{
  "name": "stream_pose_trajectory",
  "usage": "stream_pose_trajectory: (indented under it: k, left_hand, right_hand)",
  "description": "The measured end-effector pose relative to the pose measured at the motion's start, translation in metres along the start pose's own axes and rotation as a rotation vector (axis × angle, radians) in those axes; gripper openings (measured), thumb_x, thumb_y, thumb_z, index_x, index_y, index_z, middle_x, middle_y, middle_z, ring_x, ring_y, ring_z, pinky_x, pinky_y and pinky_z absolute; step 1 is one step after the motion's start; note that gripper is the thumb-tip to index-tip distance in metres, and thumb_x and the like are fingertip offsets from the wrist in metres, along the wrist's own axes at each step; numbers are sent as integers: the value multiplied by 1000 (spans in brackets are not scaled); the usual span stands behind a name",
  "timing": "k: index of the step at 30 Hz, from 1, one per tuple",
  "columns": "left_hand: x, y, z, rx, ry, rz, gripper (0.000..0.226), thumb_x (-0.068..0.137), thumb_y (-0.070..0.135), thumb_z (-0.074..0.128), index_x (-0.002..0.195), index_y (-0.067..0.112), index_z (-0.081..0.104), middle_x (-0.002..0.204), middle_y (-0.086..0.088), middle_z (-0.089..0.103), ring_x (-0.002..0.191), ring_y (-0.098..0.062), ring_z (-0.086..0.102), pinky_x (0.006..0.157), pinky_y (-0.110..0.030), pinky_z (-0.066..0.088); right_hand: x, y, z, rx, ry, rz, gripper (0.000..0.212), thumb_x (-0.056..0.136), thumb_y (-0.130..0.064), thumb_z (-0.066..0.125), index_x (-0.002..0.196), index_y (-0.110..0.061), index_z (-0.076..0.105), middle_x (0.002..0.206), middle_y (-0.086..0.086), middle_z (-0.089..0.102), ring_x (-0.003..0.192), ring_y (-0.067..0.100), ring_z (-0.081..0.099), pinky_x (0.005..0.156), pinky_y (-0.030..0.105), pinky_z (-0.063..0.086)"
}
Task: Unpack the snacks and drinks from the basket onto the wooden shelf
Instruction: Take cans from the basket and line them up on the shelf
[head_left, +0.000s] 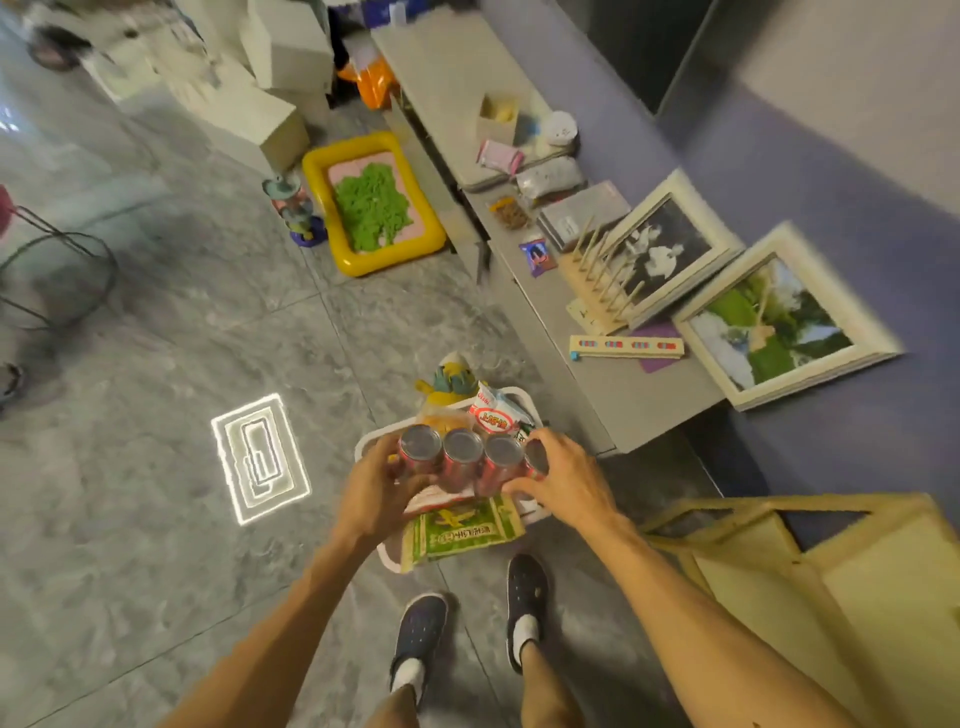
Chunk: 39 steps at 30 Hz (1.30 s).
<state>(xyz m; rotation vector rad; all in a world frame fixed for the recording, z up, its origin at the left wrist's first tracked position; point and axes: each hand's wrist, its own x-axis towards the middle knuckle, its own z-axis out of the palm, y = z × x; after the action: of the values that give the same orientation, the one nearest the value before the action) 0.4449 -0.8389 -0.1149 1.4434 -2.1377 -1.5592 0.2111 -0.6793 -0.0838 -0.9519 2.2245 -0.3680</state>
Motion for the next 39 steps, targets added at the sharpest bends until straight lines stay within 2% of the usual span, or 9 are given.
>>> stream_pose_trajectory:
  k: [6,15,19,23,25,28,32,36,39]
  left_hand:
    - [-24,107,-56,75,-32,246,57,78,29,96,121,42,62,101,18,79,93,0,75,82,-42,64]
    - [-68,268,-53,206,-203,673,80,76,40,96,142,46,51,123,13,76,105,-8,75,86,-37,64]
    - [-99,323,-11,216,-322,829,79,74,43,95,138,53,50,123,14,73,100,-1,73,80,-12,56]
    - [-141,362,55,222,-455,942,82,73,55,88,145,45,51,125,14,70,102,-7,72,81,-26,61]
    - [-169,379,91,223,-512,997,78,71,60,88,140,49,53,116,17,72,94,2,72,73,-22,59]
    - [-210,393,146,214,-617,1037,71,73,49,94,132,53,53,113,13,74,86,11,71,69,-10,55]
    - [-251,396,218,252,-707,1075,83,63,75,89,134,47,56,108,13,76,89,-5,75,78,-39,65]
    - [-297,391,272,234,-804,1074,80,68,47,97,137,33,59,108,13,75,90,4,72,81,-36,64]
    - [-313,387,302,234,-855,1046,77,69,40,98,135,34,60,108,15,75,91,6,73,81,-34,64]
  right_hand:
    - [-96,-54,-88,198,322,37,92,63,-65,92,134,-19,57,131,5,67,120,28,63,94,45,55]
    - [-232,-59,-180,242,742,137,81,65,-67,90,129,-24,64,125,-2,73,111,23,68,86,39,58]
    - [-300,-32,-200,278,866,247,84,67,-64,92,135,-23,65,127,0,72,114,26,67,86,37,55]
    - [-370,13,-203,273,1001,398,93,67,-72,87,142,-23,62,136,1,69,123,26,64,95,36,52]
    - [-408,40,-199,269,1065,459,92,65,-77,84,138,-26,63,132,-3,70,120,22,65,92,34,52]
    - [-466,76,-193,277,1143,555,84,64,-74,85,133,-30,64,125,-7,72,112,19,67,86,35,55]
    - [-533,119,-178,265,1198,648,74,64,-71,86,122,-32,63,115,-8,73,101,20,70,80,39,57]
    - [-575,161,-165,264,1224,730,78,64,-66,89,125,-24,64,116,-1,73,101,26,70,82,43,58]
    - [-589,187,-156,289,1208,761,76,66,-67,87,125,-26,62,116,-6,72,101,21,70,85,44,59]
